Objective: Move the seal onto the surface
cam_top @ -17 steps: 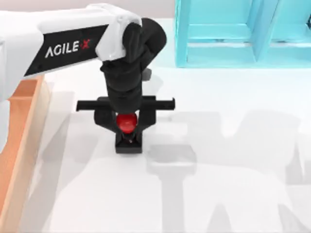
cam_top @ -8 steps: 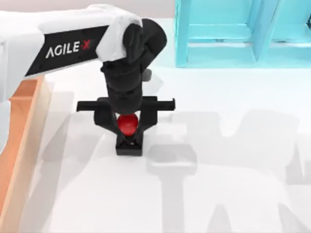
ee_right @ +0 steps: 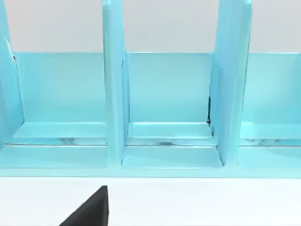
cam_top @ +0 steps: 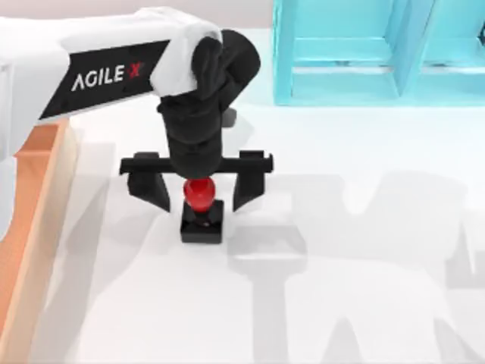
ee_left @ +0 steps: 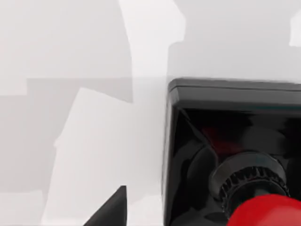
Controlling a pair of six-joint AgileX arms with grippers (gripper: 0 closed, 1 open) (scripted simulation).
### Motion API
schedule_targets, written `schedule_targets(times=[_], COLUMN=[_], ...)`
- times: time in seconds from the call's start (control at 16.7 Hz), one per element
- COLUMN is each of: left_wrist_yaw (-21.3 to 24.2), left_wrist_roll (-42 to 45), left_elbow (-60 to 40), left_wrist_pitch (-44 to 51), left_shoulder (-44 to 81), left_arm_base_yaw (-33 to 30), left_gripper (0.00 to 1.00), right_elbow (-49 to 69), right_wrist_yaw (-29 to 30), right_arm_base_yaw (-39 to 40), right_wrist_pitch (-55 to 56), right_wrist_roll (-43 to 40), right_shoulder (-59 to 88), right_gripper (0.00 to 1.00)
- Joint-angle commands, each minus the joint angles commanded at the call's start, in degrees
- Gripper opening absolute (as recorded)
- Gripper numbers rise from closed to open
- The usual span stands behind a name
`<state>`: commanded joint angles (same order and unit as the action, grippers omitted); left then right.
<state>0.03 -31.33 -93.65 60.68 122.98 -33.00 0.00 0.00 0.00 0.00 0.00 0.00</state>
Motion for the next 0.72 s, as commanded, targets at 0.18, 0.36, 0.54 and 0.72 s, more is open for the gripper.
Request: schedule_targets(times=[0.18, 0.36, 0.54, 0.72], left_wrist_yaw=[0.0, 0.0, 0.0, 0.0], left_wrist_roll=[0.0, 0.0, -0.1, -0.2], left_elbow=[0.0, 0.0, -2.2, -9.8], left_wrist_pitch=[0.0, 0.0, 2.2, 9.6], left_shoulder=[0.0, 0.0, 0.2, 1.1], left_arm_base_yaw=[0.0, 0.1, 0.0, -0.3], left_gripper=[1.00, 1.00, 1.00, 1.00], right_elbow=[0.0, 0.0, 0.0, 0.0], right_wrist_yaw=[0.0, 0.0, 0.0, 0.0], right_arm_base_yaw=[0.0, 0.0, 0.0, 0.0], right_wrist_pitch=[0.0, 0.0, 0.0, 0.0], right_wrist_roll=[0.0, 0.0, 0.0, 0.0], right_shoulder=[0.0, 0.0, 0.0, 0.0], right_gripper=[1.00, 1.00, 1.00, 1.00])
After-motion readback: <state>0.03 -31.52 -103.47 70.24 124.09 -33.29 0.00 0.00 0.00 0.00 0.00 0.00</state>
